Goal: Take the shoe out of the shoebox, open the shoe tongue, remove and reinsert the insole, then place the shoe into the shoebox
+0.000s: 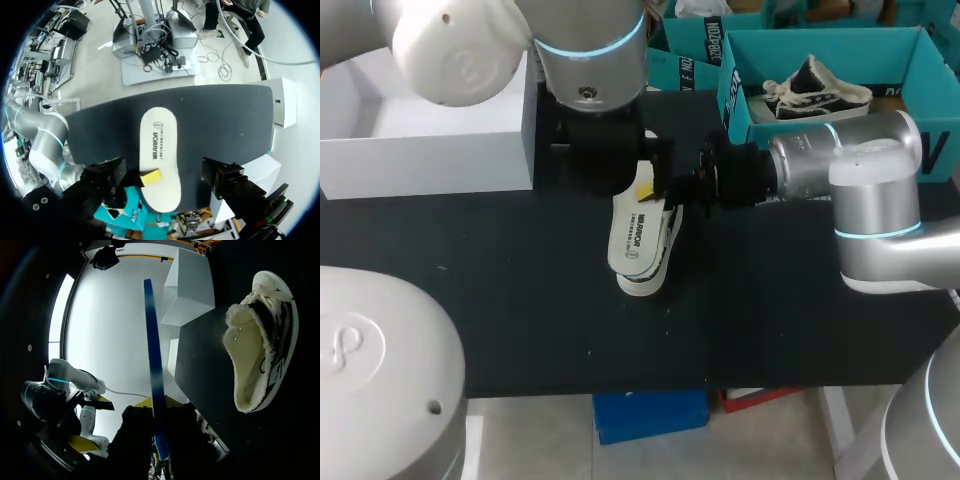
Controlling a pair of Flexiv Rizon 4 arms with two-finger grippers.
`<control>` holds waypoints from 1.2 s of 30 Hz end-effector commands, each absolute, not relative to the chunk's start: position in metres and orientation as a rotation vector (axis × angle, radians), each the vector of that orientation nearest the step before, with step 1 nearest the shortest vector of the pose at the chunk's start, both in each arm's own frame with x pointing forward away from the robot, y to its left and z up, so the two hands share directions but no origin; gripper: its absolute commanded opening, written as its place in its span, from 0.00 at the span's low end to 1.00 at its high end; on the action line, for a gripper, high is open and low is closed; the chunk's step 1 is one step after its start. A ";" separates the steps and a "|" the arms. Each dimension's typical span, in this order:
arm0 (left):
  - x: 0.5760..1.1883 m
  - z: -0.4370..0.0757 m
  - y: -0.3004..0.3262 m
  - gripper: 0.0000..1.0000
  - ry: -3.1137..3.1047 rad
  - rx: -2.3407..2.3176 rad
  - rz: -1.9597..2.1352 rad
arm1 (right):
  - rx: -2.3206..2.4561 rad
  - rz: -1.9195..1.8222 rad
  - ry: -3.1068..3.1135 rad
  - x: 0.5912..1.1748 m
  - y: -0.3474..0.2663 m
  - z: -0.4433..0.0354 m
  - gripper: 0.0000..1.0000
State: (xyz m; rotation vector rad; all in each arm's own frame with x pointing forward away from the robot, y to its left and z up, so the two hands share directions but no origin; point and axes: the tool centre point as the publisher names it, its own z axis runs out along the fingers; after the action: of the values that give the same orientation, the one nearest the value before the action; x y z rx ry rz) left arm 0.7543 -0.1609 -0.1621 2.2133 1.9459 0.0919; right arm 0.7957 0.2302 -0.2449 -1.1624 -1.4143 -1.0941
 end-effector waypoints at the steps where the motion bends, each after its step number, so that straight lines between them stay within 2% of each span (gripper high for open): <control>1: 0.773 -0.163 -0.165 1.00 1.949 2.228 0.088 | -1.165 -1.095 -1.414 0.795 0.232 -0.245 0.00; 24: 0.874 -0.167 -0.179 1.00 1.976 2.178 0.094 | -1.165 -1.095 -1.414 0.795 0.232 -0.245 0.00; 36: 0.919 -0.186 -0.185 1.00 1.998 2.138 0.086 | -1.165 -1.095 -1.414 0.795 0.232 -0.245 0.00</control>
State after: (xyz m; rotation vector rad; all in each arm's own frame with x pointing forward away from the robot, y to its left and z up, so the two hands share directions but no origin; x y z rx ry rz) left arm 0.9098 -0.1789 -0.1759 2.1336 1.9933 0.0958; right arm 0.7957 0.2302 -0.2449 -1.1624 -1.4143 -1.0941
